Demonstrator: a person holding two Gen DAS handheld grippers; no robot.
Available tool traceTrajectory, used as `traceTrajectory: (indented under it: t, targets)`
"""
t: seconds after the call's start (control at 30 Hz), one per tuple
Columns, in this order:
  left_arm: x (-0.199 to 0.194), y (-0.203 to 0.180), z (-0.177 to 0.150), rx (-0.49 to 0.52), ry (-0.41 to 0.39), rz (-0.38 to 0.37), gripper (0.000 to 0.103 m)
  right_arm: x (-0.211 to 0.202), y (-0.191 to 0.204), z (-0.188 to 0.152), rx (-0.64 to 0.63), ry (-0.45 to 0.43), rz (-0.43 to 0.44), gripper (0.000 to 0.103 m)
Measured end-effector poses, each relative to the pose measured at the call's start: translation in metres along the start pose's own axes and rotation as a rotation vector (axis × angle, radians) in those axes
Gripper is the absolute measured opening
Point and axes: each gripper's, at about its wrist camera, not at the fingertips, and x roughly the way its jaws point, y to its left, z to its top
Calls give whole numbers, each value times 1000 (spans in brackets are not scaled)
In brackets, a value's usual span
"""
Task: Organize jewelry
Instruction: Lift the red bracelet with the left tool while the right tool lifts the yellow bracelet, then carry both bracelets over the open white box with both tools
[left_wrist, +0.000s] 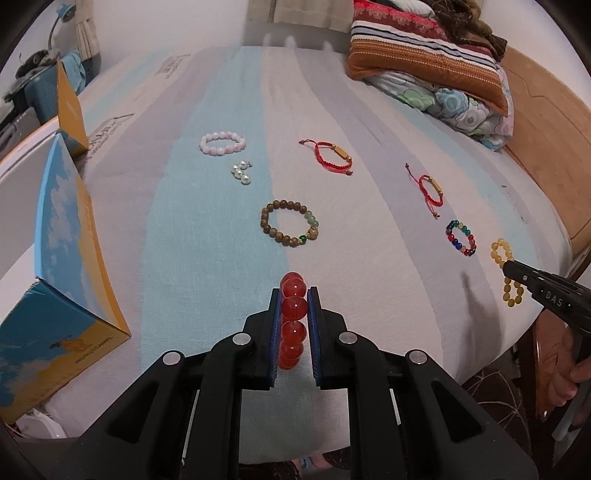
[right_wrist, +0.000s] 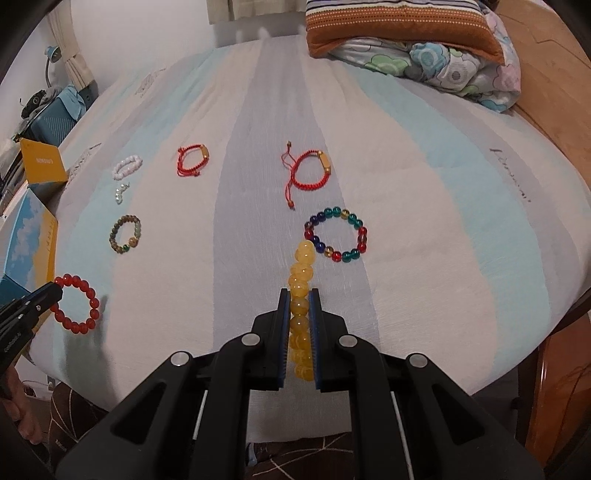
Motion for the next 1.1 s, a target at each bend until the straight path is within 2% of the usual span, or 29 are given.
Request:
traceTrajectory:
  t: [0.47,0.83,1.1]
  targets:
    - [-35,15,16,-7,-46,16,13,-30,34,21,-47,-62,1,9]
    - [-61,45,23,-33,-77,66,13,-37,81,33,-94,-85,48,9]
    - [-86,63,35,-57,-107,66,13,-43,117,44,-136,-106,66,9]
